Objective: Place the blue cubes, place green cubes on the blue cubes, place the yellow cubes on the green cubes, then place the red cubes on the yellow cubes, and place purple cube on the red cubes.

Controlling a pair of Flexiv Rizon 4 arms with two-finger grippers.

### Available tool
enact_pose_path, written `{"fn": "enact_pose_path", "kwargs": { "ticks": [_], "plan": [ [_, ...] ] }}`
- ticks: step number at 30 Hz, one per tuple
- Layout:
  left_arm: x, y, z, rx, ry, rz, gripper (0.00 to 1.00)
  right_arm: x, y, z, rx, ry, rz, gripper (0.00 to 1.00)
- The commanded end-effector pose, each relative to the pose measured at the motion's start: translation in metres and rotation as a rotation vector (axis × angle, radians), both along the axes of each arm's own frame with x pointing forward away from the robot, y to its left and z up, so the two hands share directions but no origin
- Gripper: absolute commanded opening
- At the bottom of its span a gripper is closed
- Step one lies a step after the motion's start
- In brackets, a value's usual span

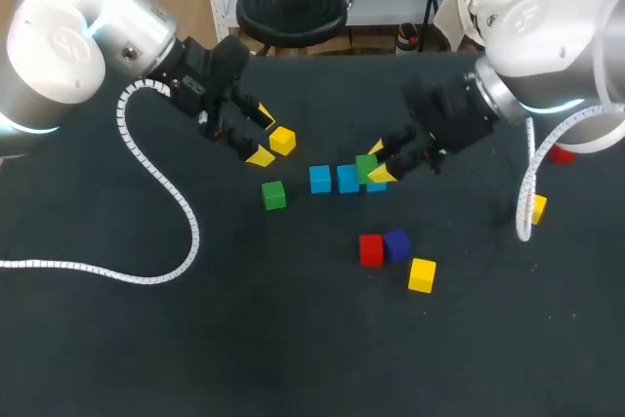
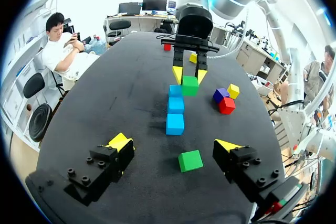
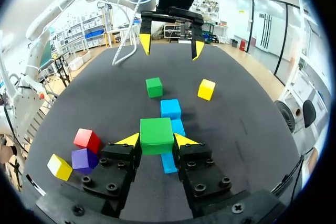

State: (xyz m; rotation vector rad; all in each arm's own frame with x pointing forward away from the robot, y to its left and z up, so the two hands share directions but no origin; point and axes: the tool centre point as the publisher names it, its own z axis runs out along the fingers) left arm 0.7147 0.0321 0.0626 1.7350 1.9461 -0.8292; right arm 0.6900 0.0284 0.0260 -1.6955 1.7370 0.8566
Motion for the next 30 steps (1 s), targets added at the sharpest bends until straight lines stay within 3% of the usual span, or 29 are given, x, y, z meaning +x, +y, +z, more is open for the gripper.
{"fn": "enact_pose_path", "kwargs": {
  "ticks": [1, 30],
  "plan": [
    [0.001, 0.0, 0.0, 0.003, 0.002, -0.001, 1.0, 0.0, -0.001, -0.002, 0.004, -0.001, -0.001, 0.0],
    [0.001, 0.0, 0.0, 0.003, 0.002, -0.001, 1.0, 0.01, 0.004, -0.002, 0.021, -0.034, 0.018, 0.0]
  ]
}}
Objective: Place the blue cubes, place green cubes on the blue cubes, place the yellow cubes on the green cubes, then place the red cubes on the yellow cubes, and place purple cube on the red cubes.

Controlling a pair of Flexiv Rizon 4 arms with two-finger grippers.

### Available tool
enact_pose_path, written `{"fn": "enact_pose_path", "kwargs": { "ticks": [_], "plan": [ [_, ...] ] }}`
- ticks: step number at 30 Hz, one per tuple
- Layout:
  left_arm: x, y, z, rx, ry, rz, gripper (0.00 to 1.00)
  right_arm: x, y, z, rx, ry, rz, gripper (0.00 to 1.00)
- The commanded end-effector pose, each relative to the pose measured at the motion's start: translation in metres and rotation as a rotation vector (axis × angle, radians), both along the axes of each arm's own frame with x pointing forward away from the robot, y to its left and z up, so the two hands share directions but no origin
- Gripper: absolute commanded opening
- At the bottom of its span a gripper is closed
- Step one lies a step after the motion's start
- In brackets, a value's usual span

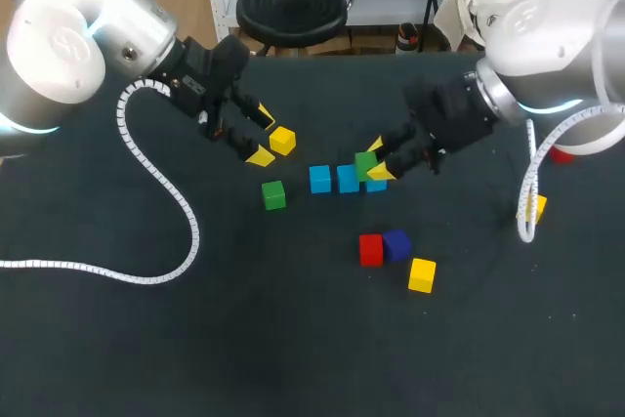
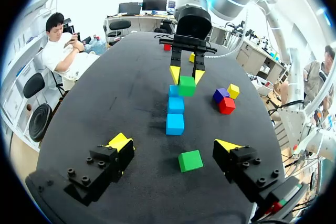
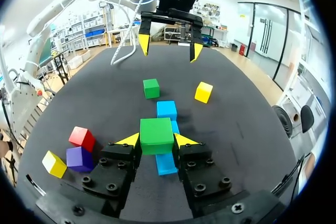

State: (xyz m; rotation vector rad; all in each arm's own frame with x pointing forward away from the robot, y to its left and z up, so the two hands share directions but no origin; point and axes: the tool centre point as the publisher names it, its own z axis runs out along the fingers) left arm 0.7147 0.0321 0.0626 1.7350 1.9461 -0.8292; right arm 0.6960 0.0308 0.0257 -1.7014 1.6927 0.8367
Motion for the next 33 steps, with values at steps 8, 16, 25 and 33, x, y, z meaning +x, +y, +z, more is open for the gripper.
{"fn": "enact_pose_path", "kwargs": {
  "ticks": [8, 16, 25, 33],
  "plan": [
    [0.0013, -0.0003, 0.0, 0.003, 0.002, -0.001, 1.0, 0.0064, 0.0034, -0.0044, 0.001, 0.011, 0.011, 0.0],
    [0.0013, -0.0003, 0.0, 0.003, 0.002, -0.001, 1.0, 0.0066, 0.0033, -0.0058, -0.005, 0.019, 0.009, 0.0],
    [0.0013, -0.0003, 0.0, 0.003, 0.002, -0.001, 1.0, 0.0055, 0.0021, -0.0046, -0.006, 0.018, 0.003, 0.0],
    [0.0013, -0.0003, 0.0, 0.003, 0.002, -0.001, 1.0, 0.0024, -0.0011, -0.0005, -0.012, 0.01, -0.004, 0.0]
  ]
}}
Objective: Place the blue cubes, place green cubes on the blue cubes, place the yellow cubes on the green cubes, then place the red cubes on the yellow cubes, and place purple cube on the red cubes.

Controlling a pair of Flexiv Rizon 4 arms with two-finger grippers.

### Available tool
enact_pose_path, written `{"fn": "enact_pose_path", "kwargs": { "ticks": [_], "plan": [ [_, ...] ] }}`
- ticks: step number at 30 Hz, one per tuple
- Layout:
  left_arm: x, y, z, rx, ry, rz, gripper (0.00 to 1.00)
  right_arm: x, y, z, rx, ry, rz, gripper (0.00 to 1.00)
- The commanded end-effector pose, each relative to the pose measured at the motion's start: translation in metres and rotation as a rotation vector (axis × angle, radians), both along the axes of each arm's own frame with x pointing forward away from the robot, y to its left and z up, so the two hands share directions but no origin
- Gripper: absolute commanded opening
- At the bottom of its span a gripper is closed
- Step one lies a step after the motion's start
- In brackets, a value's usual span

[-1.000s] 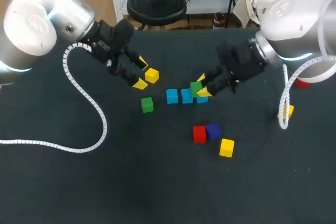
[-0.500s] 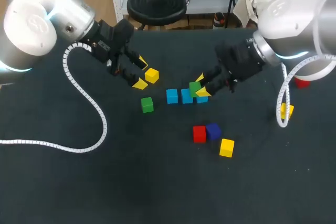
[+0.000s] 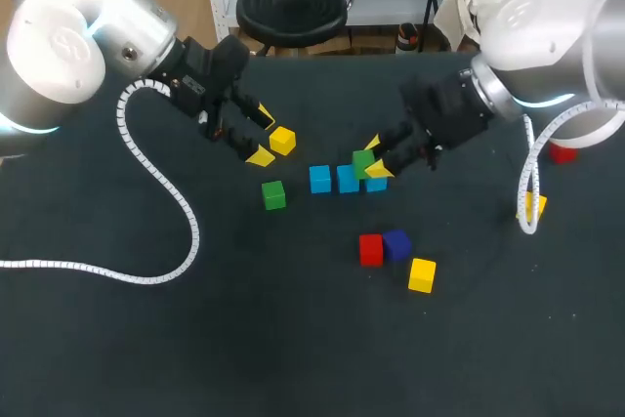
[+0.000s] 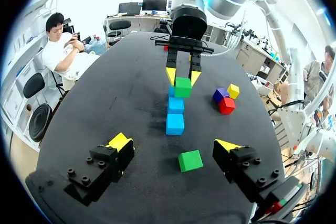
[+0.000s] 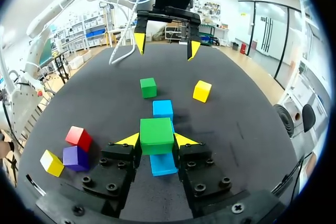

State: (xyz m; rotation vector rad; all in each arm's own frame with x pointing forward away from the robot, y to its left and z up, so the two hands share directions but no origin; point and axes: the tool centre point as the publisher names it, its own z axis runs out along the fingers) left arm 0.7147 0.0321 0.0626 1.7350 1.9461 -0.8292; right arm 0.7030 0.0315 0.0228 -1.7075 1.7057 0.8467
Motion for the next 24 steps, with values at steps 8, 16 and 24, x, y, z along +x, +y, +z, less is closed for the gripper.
{"fn": "enact_pose_path", "kwargs": {
  "ticks": [8, 16, 24],
  "plan": [
    [0.0013, -0.0003, 0.0, 0.003, 0.002, -0.001, 1.0, -0.0035, -0.0003, -0.0025, -0.007, 0.007, -0.008, 0.0],
    [0.0013, -0.0003, 0.0, 0.003, 0.002, -0.001, 1.0, -0.0013, 0.0006, -0.0035, -0.006, 0.01, -0.007, 0.0],
    [0.0013, -0.0003, 0.0, 0.003, 0.002, -0.001, 1.0, 0.0008, 0.0001, -0.0035, -0.006, 0.009, -0.009, 0.0]
  ]
}}
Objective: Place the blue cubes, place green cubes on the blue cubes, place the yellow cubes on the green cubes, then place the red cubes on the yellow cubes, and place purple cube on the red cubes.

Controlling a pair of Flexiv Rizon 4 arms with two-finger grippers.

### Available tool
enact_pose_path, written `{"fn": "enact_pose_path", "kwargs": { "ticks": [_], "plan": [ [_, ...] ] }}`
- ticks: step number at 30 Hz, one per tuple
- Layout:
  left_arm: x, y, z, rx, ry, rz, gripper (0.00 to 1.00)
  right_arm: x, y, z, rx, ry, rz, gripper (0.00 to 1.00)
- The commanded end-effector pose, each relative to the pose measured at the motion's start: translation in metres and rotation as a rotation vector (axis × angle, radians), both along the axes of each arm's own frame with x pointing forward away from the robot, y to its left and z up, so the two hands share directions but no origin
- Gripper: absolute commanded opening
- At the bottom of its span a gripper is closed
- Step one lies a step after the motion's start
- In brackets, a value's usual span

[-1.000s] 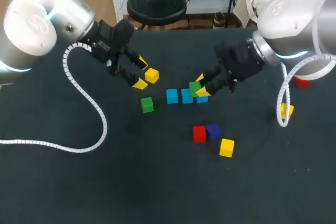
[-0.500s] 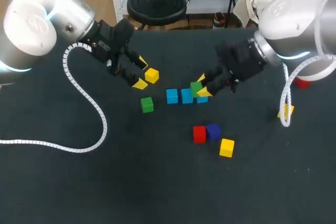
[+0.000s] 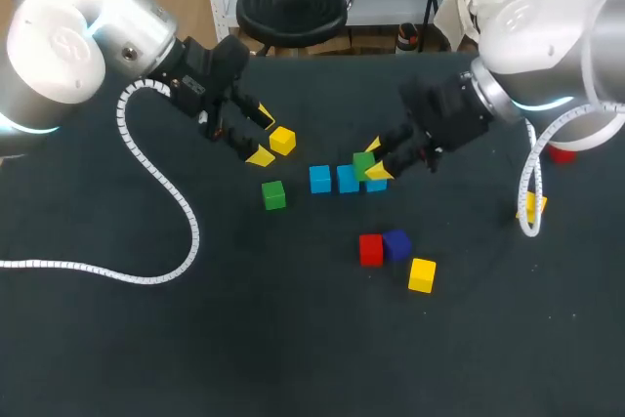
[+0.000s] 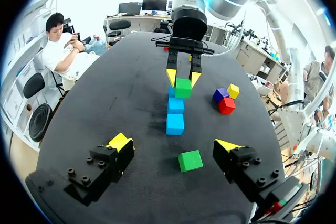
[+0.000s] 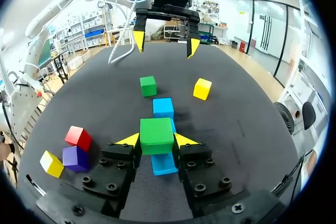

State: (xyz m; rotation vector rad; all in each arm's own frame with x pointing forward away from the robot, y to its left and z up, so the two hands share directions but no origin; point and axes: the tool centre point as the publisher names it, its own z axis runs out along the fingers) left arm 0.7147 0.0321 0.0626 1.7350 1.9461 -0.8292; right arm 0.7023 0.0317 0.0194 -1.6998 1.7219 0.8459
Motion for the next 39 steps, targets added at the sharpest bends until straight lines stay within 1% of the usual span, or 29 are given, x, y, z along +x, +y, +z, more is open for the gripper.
{"fn": "enact_pose_path", "kwargs": {
  "ticks": [1, 12, 29, 30, 32, 33, 36, 39],
  "plan": [
    [0.0013, -0.0003, 0.0, 0.003, 0.002, -0.001, 1.0, 0.002, -0.0002, -0.0001, -0.001, 0.002, 0.001, 0.0],
    [0.0013, -0.0003, 0.0, 0.003, 0.002, -0.001, 1.0, 0.0068, 0.0017, -0.0003, 0.001, 0.003, 0.009, 0.0],
    [0.0013, -0.0003, 0.0, 0.003, 0.002, -0.001, 1.0, 0.0062, 0.0021, -0.0027, -0.003, 0.013, 0.008, 0.0],
    [0.0013, -0.0003, 0.0, 0.003, 0.002, -0.001, 1.0, 0.0063, 0.0022, -0.0027, -0.003, 0.013, 0.008, 0.02],
    [0.0013, -0.0003, 0.0, 0.003, 0.002, -0.001, 1.0, 0.0068, 0.0025, -0.0024, -0.002, 0.014, 0.009, 0.23],
    [0.0013, -0.0003, 0.0, 0.003, 0.002, -0.001, 1.0, 0.0069, 0.0025, -0.0023, -0.002, 0.015, 0.01, 0.27],
    [0.0013, -0.0003, 0.0, 0.003, 0.002, -0.001, 1.0, 0.0076, 0.0023, -0.0022, -0.002, 0.016, 0.01, 0.33],
    [0.0013, -0.0003, 0.0, 0.003, 0.002, -0.001, 1.0, 0.0086, 0.0013, -0.0028, -0.001, 0.019, 0.008, 0.33]
  ]
}}
